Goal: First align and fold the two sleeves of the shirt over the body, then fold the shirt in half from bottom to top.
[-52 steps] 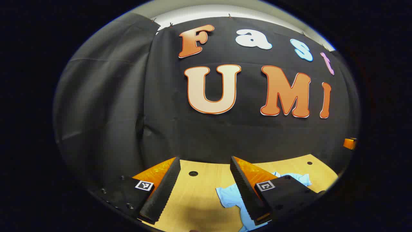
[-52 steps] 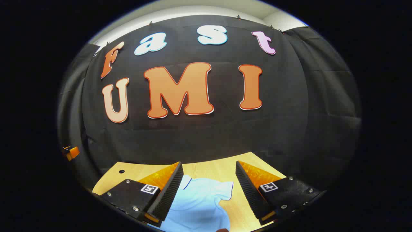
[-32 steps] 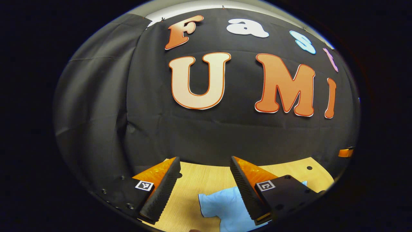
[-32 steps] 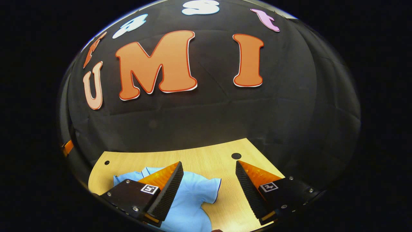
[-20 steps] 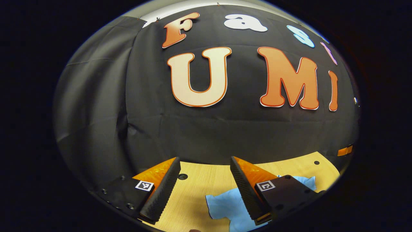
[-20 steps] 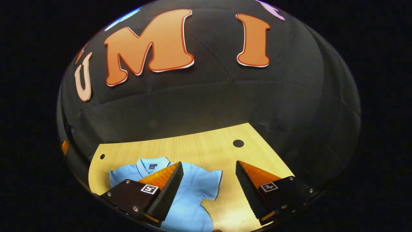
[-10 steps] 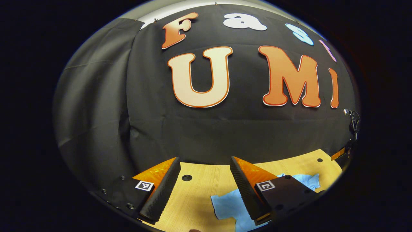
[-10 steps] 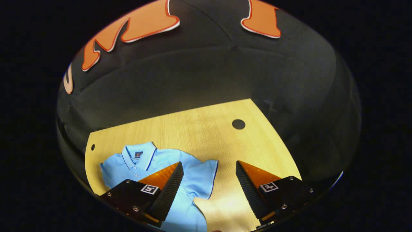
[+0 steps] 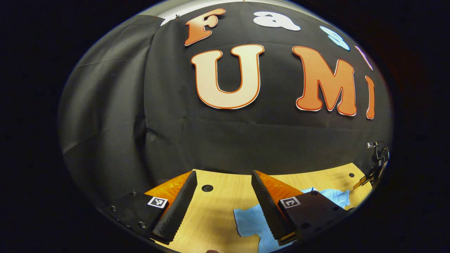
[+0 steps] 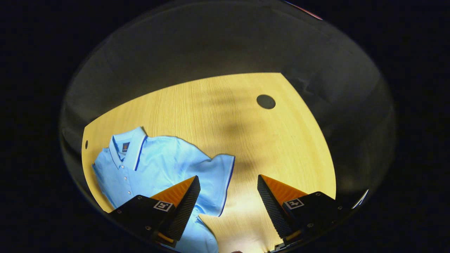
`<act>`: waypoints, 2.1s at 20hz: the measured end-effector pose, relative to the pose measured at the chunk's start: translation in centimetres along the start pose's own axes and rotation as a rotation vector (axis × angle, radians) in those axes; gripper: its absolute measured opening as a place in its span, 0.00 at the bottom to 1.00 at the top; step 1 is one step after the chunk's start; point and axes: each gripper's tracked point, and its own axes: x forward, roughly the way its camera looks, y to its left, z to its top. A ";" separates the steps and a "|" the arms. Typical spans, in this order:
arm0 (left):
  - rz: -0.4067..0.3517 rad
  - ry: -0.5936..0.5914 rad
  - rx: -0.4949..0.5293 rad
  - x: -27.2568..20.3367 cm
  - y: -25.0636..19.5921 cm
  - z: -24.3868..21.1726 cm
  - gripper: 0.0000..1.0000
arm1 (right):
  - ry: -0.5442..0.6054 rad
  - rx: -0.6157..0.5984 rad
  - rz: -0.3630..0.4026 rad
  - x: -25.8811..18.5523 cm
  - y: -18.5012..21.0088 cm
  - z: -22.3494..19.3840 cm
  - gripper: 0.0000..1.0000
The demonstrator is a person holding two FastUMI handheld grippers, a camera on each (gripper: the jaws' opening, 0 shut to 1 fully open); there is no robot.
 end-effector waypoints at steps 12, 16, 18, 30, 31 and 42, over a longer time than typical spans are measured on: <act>0.038 0.034 0.007 0.1 1.6 -1.8 1.00 | 0.183 0.023 -0.008 4.6 0.1 -3.1 0.99; 0.045 0.037 0.008 -0.6 2.2 -2.1 1.00 | 0.208 0.047 -0.003 5.2 0.2 -3.6 0.99; 0.047 0.039 0.004 -0.5 2.3 -2.3 1.00 | 0.205 0.040 -0.003 5.1 0.2 -3.5 0.99; 0.030 0.056 -0.012 -1.8 2.9 -3.9 1.00 | 0.176 0.055 -0.010 4.5 1.6 -4.0 0.04; 0.027 0.057 -0.020 -2.0 3.2 -4.0 1.00 | 0.160 0.054 -0.011 4.2 1.8 -3.6 0.04; 0.016 0.031 0.000 -3.0 7.2 -3.3 1.00 | 0.017 0.025 0.064 -3.4 8.0 -0.9 0.02</act>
